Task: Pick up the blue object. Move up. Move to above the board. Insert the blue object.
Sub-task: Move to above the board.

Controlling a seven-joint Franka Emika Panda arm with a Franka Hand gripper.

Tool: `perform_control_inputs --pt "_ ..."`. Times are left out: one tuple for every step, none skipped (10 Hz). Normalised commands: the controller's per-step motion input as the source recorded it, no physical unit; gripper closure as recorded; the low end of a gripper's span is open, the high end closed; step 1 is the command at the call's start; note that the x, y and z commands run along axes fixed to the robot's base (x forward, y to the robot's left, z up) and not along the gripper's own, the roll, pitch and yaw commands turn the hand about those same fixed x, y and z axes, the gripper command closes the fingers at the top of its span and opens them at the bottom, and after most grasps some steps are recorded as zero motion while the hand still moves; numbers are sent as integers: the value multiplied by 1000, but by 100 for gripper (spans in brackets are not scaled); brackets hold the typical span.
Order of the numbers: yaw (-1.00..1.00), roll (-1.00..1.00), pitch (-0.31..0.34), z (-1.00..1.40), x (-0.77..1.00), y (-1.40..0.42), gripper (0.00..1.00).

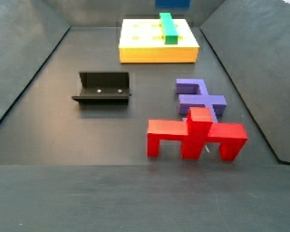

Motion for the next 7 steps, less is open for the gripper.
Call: perform_control_inputs --pt "2 11 63 250 28 -2 100" --pt "414 -15 160 197 -12 -1400 100" --pt "352 34 138 186 -15 -1400 100" --pt "276 34 106 189 -15 -1400 100" --pt "137 -13 70 190 -9 -1400 100" --pt "74 8 66 198 -6 -1400 100" --pt "36 22 65 211 -3 -1400 100"
